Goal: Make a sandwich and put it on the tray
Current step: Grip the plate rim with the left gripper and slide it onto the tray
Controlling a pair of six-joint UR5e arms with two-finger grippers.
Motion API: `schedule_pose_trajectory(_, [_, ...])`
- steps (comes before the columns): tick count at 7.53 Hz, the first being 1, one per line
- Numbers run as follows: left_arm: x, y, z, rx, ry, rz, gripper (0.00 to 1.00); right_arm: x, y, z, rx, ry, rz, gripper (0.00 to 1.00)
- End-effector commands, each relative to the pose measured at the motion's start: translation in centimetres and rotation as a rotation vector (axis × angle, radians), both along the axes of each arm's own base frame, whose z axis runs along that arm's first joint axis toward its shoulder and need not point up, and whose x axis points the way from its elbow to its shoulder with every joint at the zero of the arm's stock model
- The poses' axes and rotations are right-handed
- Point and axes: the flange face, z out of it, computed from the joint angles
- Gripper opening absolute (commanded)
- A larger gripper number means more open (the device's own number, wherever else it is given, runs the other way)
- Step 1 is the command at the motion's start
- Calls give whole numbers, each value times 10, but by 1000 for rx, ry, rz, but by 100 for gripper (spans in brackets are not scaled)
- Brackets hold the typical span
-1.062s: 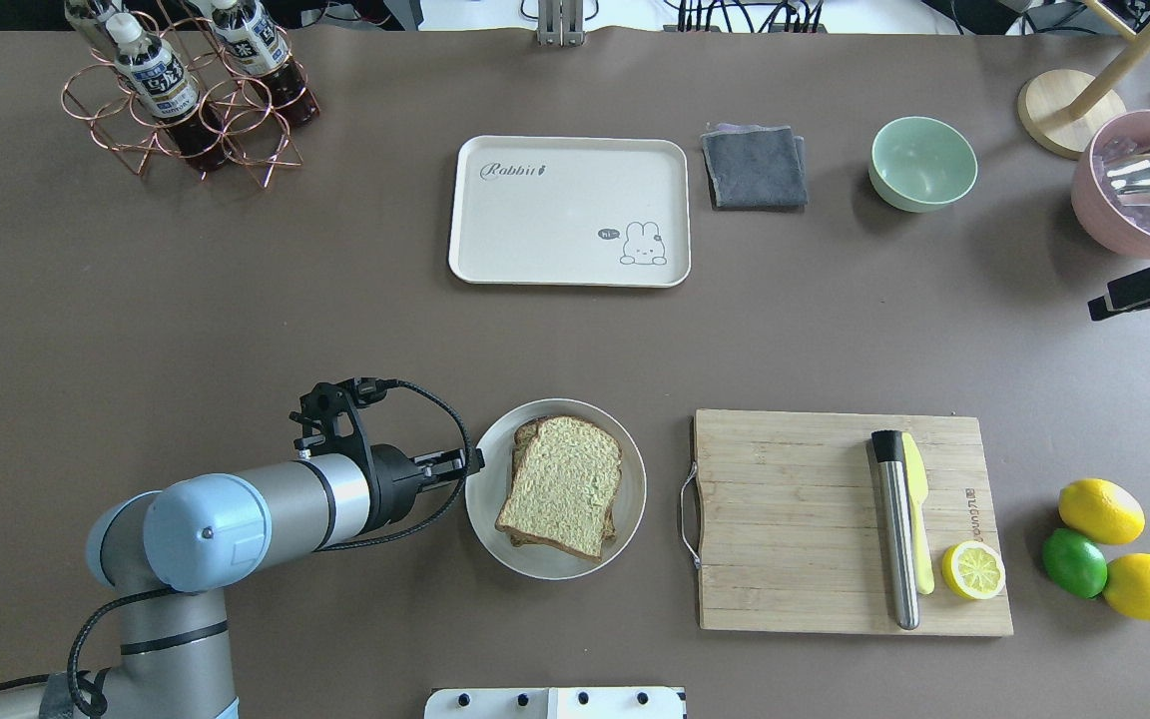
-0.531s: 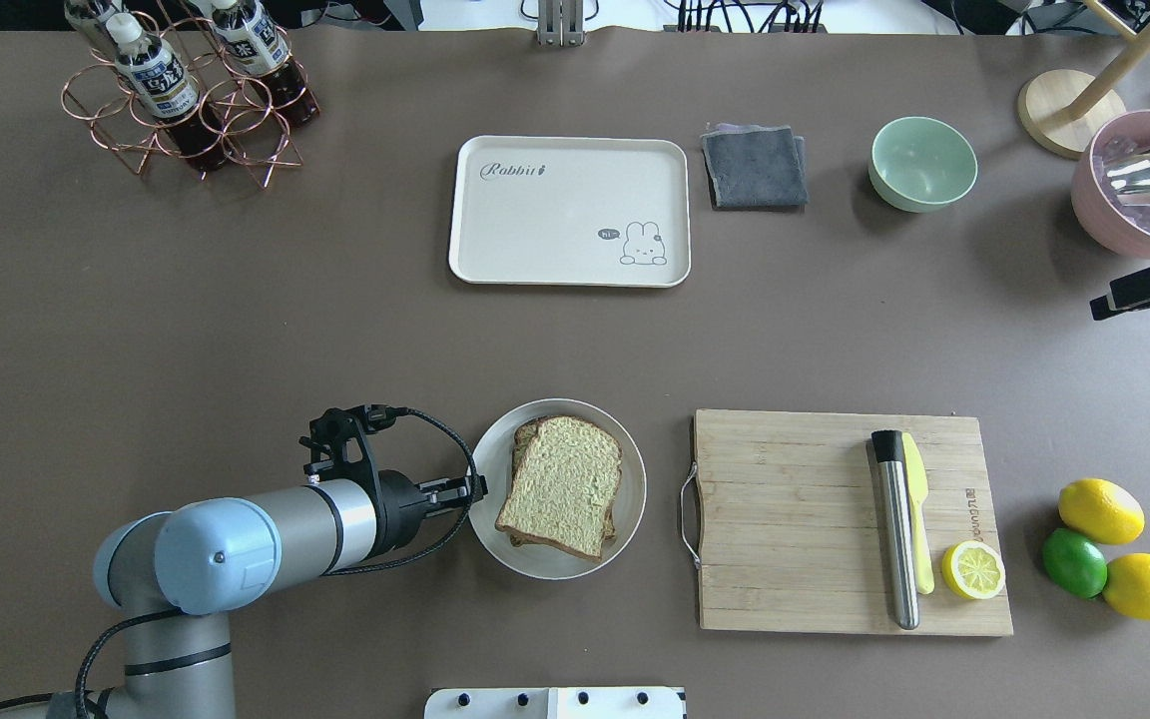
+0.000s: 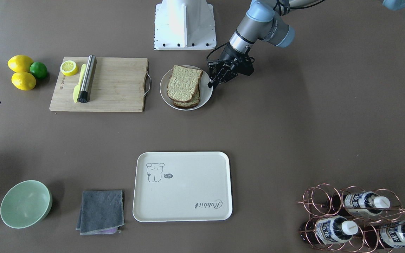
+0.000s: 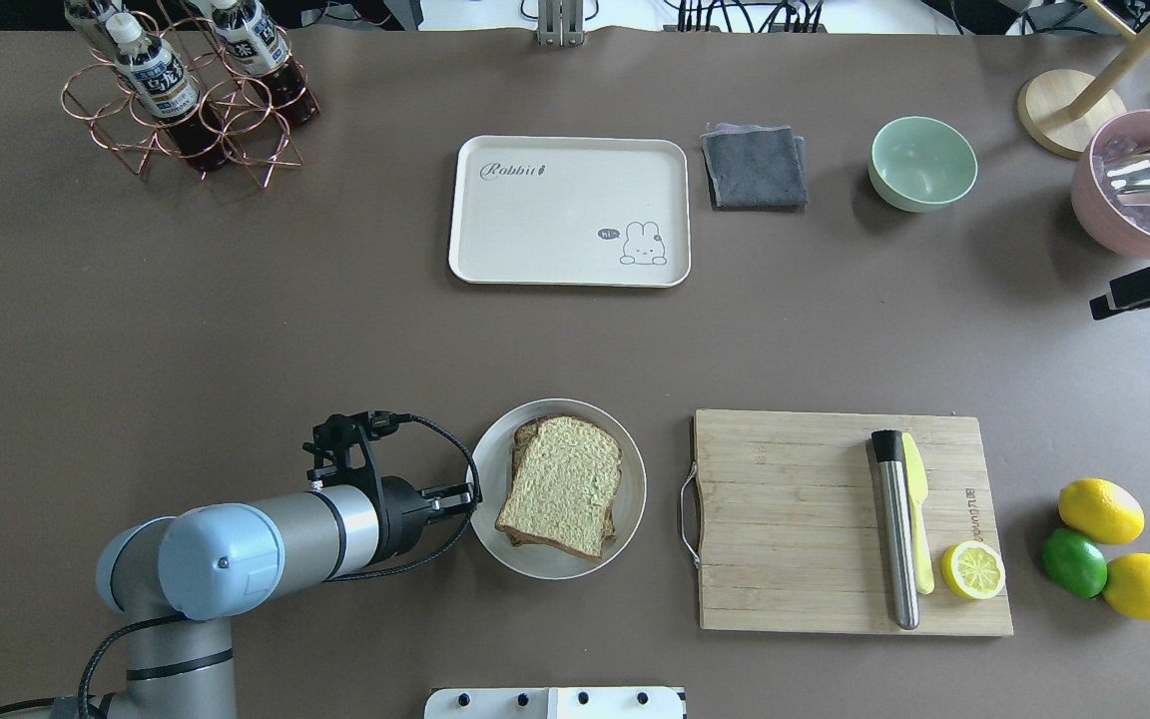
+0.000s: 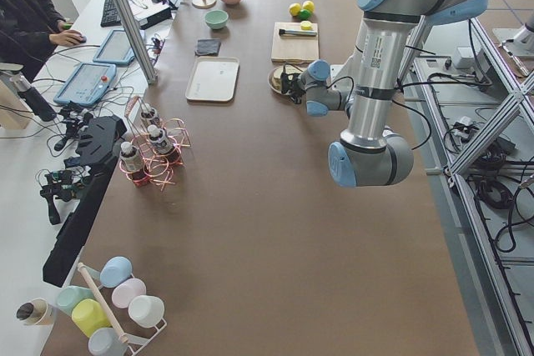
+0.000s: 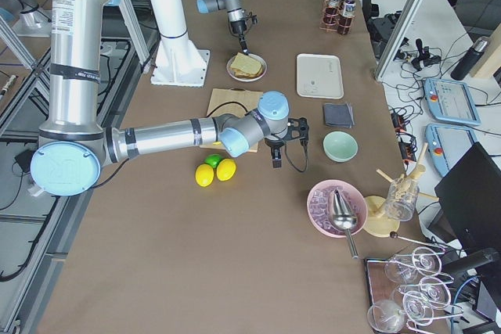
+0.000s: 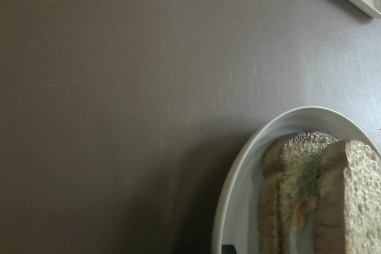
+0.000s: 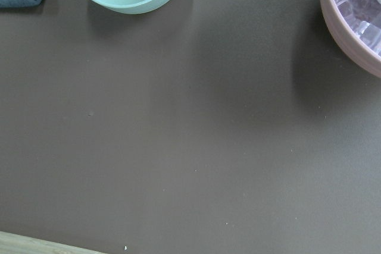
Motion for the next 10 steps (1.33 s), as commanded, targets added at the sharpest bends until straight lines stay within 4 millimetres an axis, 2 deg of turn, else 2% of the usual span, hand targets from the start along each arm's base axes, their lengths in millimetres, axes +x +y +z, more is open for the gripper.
schedule_pose_trajectory(1, [6,9,-5,2,8,17,21,0,0,0,0,-2,0,99])
schedule_pose_trajectory(3, [6,10,-9,4,15,17,0,0,0,1,-1,0,1,99])
schedule_pose_trajectory(7, [-5,0,-20,0,38,29,0,3,1,1,-1,-4,3,99])
schedule_pose_trajectory(8, [-13,-14,-20,-17,34,39,0,2,1,2,-1,-4,3,99])
schedule_pose_trajectory(10, [-27,-43,-38,-51,61,-14,0,3,1,3,-1,-4,1,99])
